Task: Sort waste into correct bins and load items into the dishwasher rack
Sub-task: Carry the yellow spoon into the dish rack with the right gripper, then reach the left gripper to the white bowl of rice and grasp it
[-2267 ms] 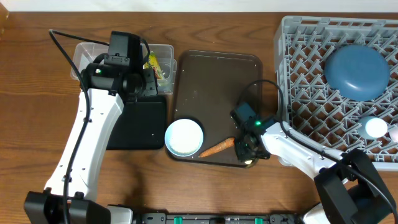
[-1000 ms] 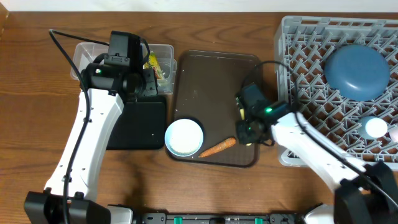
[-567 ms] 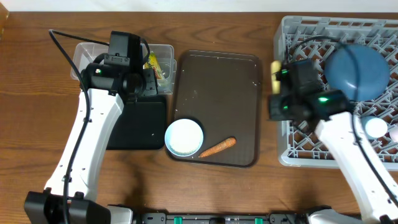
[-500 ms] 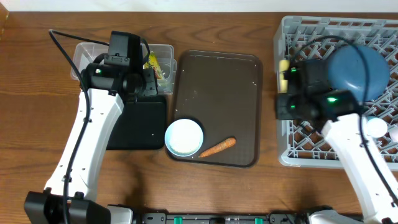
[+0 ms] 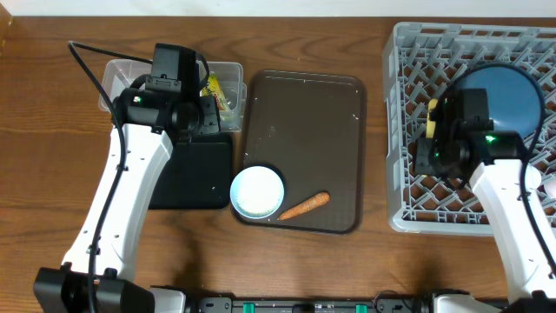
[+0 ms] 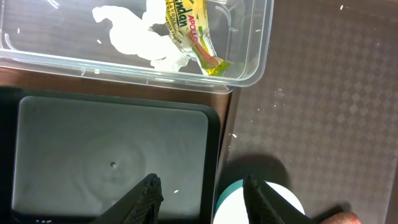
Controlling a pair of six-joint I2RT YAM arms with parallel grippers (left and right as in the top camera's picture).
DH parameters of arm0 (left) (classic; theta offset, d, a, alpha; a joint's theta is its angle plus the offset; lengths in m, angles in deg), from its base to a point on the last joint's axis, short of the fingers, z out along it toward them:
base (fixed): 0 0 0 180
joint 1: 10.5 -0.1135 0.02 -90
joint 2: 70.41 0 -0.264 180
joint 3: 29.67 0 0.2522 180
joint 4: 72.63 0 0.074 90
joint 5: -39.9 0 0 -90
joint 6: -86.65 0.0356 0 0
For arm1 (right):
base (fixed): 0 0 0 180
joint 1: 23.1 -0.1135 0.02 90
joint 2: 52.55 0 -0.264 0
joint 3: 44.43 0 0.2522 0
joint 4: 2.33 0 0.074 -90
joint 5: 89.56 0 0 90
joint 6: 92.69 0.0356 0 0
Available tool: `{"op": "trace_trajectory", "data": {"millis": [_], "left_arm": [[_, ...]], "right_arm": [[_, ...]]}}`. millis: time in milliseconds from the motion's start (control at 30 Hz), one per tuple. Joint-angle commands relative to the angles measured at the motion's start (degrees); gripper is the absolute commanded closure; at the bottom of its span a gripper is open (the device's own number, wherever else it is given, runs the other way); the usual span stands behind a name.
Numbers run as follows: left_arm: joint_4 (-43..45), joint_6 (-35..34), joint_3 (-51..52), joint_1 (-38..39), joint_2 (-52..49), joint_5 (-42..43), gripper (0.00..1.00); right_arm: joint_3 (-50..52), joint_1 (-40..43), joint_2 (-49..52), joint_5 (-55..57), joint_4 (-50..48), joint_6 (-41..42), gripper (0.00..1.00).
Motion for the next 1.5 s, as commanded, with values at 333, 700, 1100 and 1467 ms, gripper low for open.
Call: {"op": "trace_trajectory", "data": {"millis": [333,700,1100,1467], "left_arm": [[-0.13,0.52,0.35,-0.24,-0.02,-0.87,0.54],[-0.13,0.52,0.37,-0.24,-0.11,-0.87,0.55],[-0.15,0.5,0.37,2.64,-0.22,0.63,0.54],[-0.48,-4.66,0.37,13.49,-6.36,0.63,0.54]], "right_arm": [[4.46,0.13,2.03,-2.86,-4.52,-1.95,0.62],[4.46,0.13,2.03,-3.39,-4.48,-1.95,0.46],[-1.97,0.42,-0.44,-5.77,-3.76,-4.07,0.37],[-5.95,1.11,-1.14,-5.75,-1.11,-4.07,0.21]]}}
